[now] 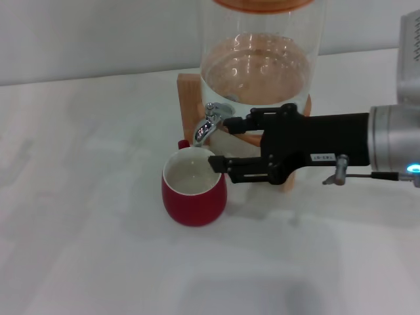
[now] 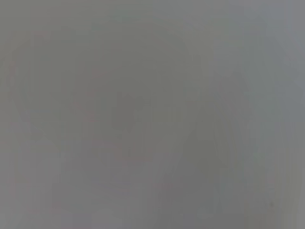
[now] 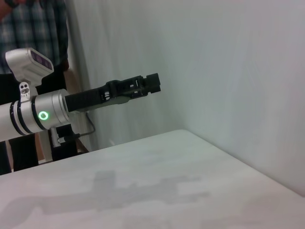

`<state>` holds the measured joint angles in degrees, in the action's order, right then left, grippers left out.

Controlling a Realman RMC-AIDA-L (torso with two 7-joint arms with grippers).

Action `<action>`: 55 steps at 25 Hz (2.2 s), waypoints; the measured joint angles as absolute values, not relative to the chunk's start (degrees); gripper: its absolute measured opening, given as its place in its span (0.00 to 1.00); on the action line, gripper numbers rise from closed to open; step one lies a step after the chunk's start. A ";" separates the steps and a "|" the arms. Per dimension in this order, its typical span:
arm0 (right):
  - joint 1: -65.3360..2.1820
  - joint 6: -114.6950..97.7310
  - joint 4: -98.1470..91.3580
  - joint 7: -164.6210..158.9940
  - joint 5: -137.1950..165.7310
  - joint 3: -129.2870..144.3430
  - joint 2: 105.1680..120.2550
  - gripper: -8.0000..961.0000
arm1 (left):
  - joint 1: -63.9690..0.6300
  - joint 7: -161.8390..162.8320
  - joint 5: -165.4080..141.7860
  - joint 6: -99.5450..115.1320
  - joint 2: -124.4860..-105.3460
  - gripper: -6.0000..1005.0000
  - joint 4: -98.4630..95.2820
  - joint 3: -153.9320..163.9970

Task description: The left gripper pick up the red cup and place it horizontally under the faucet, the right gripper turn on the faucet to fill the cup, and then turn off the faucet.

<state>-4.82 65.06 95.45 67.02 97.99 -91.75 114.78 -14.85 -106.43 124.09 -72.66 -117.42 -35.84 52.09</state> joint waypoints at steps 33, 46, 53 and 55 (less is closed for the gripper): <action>-4.35 78.92 68.35 81.41 82.48 -138.83 114.93 0.75 | -11.12 -103.37 122.06 -74.63 -117.70 0.77 -35.96 48.76; -5.17 78.67 61.39 84.55 80.69 -144.10 114.78 0.75 | -10.49 -88.90 115.58 -74.10 -116.49 0.77 -36.73 46.83; -5.07 78.79 61.33 84.55 80.09 -144.34 114.78 0.75 | -8.75 -77.52 106.60 -70.97 -117.29 0.77 -43.43 46.79; -4.88 78.97 61.31 84.55 80.08 -144.35 114.78 0.75 | -7.09 -78.76 105.50 -71.38 -118.40 0.77 -47.26 46.79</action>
